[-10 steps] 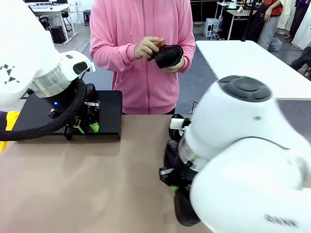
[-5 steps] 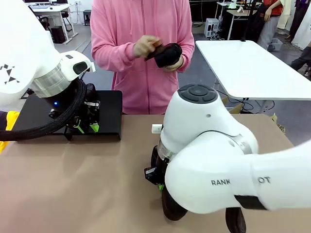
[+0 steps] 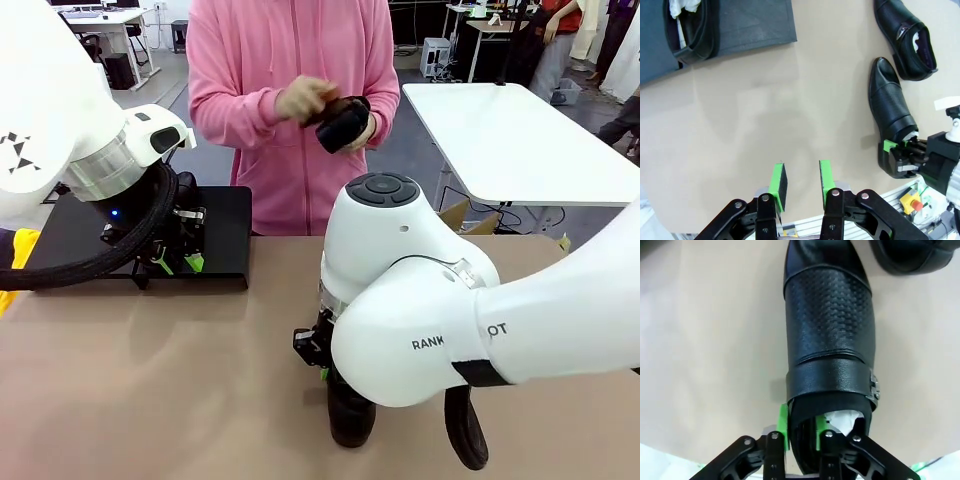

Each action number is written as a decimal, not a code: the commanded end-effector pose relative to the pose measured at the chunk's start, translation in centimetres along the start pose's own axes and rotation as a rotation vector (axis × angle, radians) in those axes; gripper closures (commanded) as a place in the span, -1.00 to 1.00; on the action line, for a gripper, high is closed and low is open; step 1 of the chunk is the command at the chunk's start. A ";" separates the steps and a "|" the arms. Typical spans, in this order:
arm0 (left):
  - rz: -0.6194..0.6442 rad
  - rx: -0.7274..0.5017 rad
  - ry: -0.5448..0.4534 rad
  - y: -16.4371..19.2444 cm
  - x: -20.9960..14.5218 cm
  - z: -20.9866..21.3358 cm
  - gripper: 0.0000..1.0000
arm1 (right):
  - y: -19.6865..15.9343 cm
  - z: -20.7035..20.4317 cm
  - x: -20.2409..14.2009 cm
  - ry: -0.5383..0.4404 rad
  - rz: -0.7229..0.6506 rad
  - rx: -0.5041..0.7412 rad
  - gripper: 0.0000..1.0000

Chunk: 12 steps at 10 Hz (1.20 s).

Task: Organize the shoes by placing them on the stand.
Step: Pick up one Shoe and place it in the middle of the table, then place the Shoe from the middle of the table onto the Shoes Stand.

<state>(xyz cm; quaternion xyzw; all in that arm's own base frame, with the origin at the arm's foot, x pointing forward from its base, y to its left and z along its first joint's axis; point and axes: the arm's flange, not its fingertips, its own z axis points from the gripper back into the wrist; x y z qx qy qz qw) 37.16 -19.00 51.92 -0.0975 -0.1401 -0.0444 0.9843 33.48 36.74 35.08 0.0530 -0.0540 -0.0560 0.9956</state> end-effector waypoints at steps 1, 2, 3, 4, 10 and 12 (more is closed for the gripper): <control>0.013 -0.018 -0.009 0.0 0.0 0.0 0.24 | 0.3 1.0 0.1 -0.027 -0.052 0.023 -0.59; 0.013 -0.018 -0.009 0.0 0.0 0.0 0.24 | -0.4 2.1 0.2 -0.027 -0.073 0.047 -0.96; 0.013 -0.018 -0.009 0.0 0.0 0.0 0.24 | -1.4 3.6 0.2 -0.023 -0.100 0.072 -1.00; 0.013 -0.018 -0.009 0.0 0.0 0.0 0.24 | -2.8 5.3 0.5 0.017 -0.139 0.114 -1.00; 0.013 -0.018 -0.009 0.0 0.0 0.0 0.24 | -0.9 3.5 1.1 -0.009 -0.105 0.074 -1.00; 0.013 -0.018 -0.009 0.0 0.0 0.0 0.24 | -0.9 3.5 1.1 -0.009 -0.105 0.074 -1.00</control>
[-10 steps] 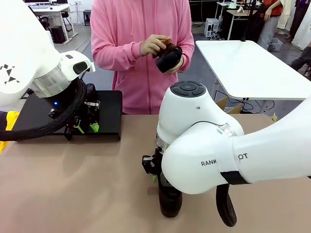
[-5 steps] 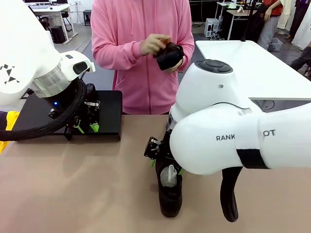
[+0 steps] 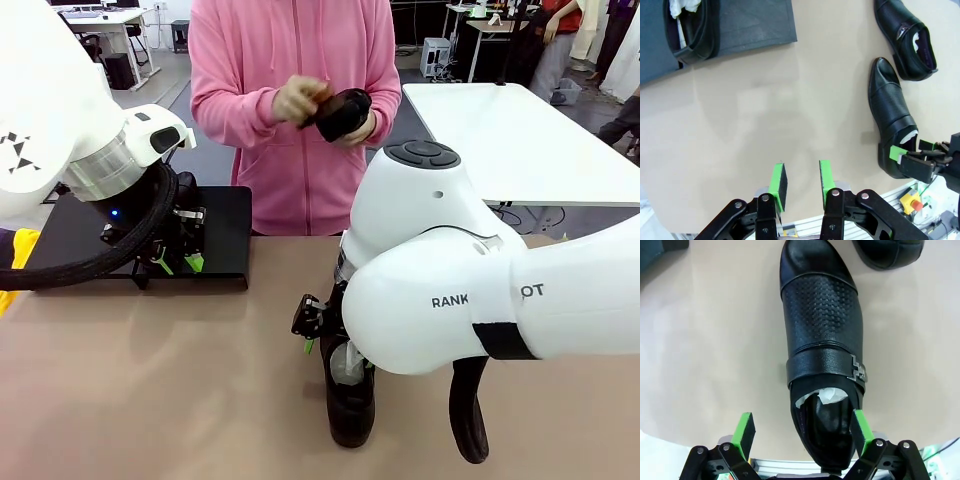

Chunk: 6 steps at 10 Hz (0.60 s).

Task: Organize the shoes by placing them on the stand.
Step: Place the Shoe from the middle of the table onto the Shoes Stand.

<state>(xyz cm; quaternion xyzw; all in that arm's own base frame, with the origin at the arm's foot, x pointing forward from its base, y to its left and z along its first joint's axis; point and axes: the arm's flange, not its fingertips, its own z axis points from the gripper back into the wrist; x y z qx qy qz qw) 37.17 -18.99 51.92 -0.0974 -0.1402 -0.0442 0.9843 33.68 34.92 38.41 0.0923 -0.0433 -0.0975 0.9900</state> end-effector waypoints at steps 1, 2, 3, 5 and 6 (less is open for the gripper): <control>0.013 -0.018 -0.008 0.0 0.0 0.0 0.24 | 0.5 0.0 0.3 -0.030 -0.016 0.002 -1.00; 0.013 -0.018 -0.008 0.0 0.0 0.0 0.24 | 0.5 0.0 0.3 -0.030 -0.016 0.002 -1.00; 0.000 0.000 0.000 0.0 0.0 0.0 0.24 | 0.0 0.0 0.0 -0.001 0.000 0.001 -1.00; 0.000 0.030 -0.024 -4.3 -2.3 -0.9 0.24 | -3.9 4.7 -0.4 -0.057 -0.036 -0.001 -1.00; 0.102 0.052 -0.041 -6.1 -3.9 -0.8 0.24 | -6.2 6.4 0.3 -0.111 -0.118 -0.055 -1.00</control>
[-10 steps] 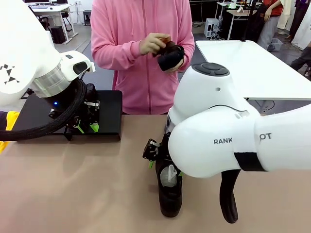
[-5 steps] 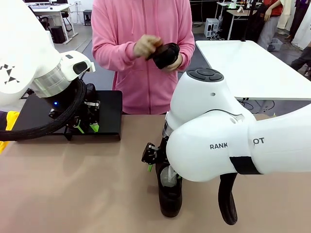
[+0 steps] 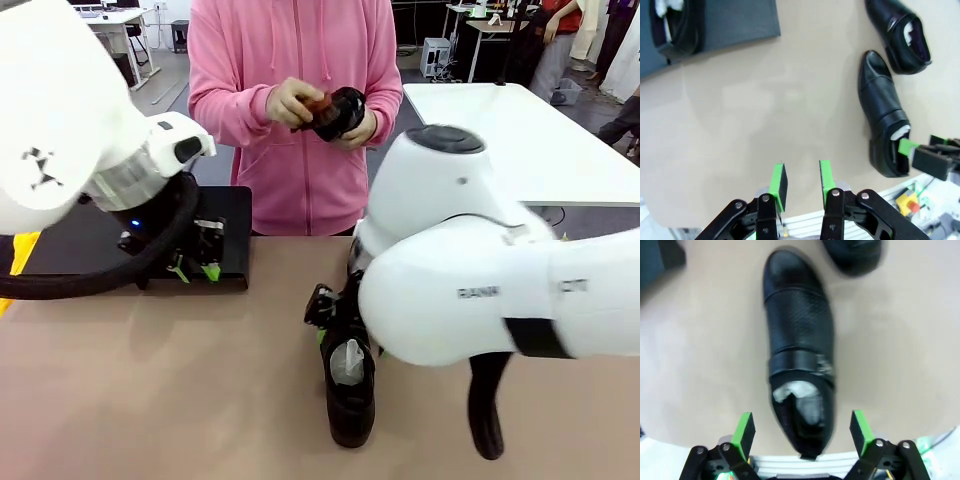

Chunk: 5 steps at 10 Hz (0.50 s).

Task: Organize the shoes by placing them on the stand.
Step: Place the Shoe from the middle of the table onto the Shoes Stand.

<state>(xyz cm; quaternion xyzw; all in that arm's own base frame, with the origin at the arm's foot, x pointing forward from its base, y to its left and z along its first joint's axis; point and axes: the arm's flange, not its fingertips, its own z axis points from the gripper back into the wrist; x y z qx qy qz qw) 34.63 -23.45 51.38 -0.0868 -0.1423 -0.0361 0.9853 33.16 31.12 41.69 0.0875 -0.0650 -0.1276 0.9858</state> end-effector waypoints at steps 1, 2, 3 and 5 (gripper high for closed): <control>0.142 -0.004 0.004 -3.6 -3.8 -0.3 0.24 | -5.8 3.4 1.7 -0.099 -0.159 -0.082 -1.00; 0.153 -0.025 0.030 -5.3 -5.4 -0.5 0.24 | -8.4 4.0 3.1 -0.124 -0.251 -0.107 -1.00; 0.170 -0.014 0.014 -6.6 -6.5 -0.7 0.24 | -11.3 4.3 4.3 -0.130 -0.340 -0.129 -1.00; 0.217 -0.044 0.083 -8.7 -7.6 -3.0 0.24 | -16.4 4.7 5.5 -0.148 -0.545 -0.183 -1.00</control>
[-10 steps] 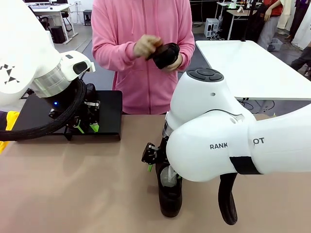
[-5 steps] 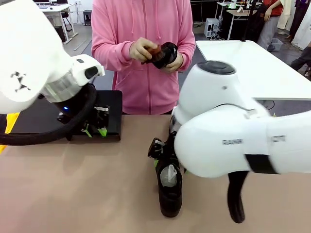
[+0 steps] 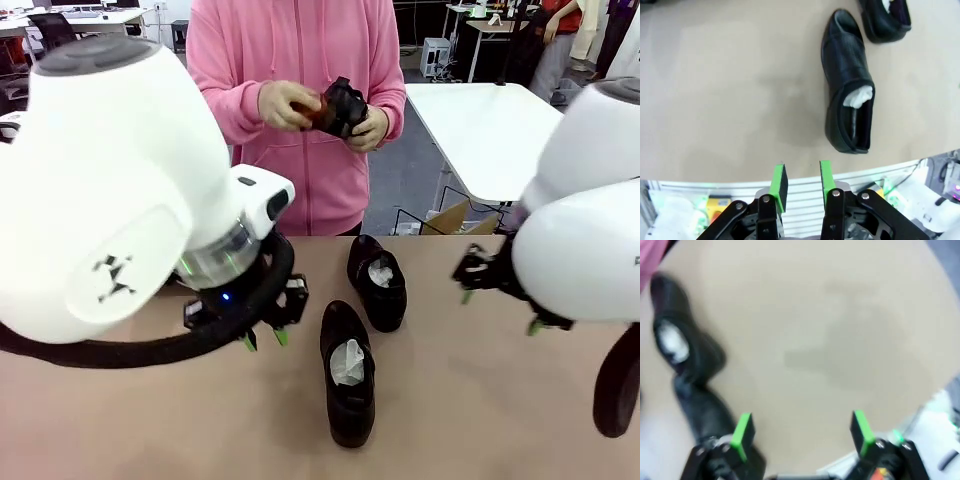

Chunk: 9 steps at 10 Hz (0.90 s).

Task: Organize the shoes by placing them on the stand.
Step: Place the Shoe from the middle of the table onto the Shoes Stand.

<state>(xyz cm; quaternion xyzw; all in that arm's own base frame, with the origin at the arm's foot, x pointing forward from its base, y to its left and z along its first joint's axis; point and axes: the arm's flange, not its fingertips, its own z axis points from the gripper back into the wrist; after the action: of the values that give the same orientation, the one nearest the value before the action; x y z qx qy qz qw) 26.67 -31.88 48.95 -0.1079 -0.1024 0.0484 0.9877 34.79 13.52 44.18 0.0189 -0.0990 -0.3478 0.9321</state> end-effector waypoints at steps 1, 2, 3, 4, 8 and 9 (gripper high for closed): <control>0.052 -0.006 0.051 -1.1 0.4 -3.2 0.24 | -2.4 -0.5 0.2 -0.038 -0.237 -0.083 -1.00; 0.045 0.029 0.063 -2.0 0.6 -4.8 0.24 | 0.0 0.0 0.0 0.000 0.000 0.000 -1.00; 0.019 0.037 0.057 -2.7 1.0 -6.4 0.24 | 0.0 0.0 0.0 0.000 0.000 0.000 -1.00; -0.030 0.023 0.050 -3.5 1.1 -8.0 0.24 | 0.0 0.0 0.0 0.000 0.000 0.000 -1.00; -0.066 0.015 0.059 -5.7 1.9 -11.3 0.24 | 0.0 0.0 0.0 0.000 0.000 0.000 -1.00; -0.068 0.013 0.061 -6.1 2.1 -12.0 0.24 | 0.0 0.0 0.0 0.000 0.000 0.000 -1.00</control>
<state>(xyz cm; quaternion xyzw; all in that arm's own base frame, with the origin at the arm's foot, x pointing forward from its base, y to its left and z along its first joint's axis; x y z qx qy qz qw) 31.19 -38.97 39.46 -0.1022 -0.0671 0.0001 0.9925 34.40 13.85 44.23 0.0096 -0.0983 -0.3570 0.9289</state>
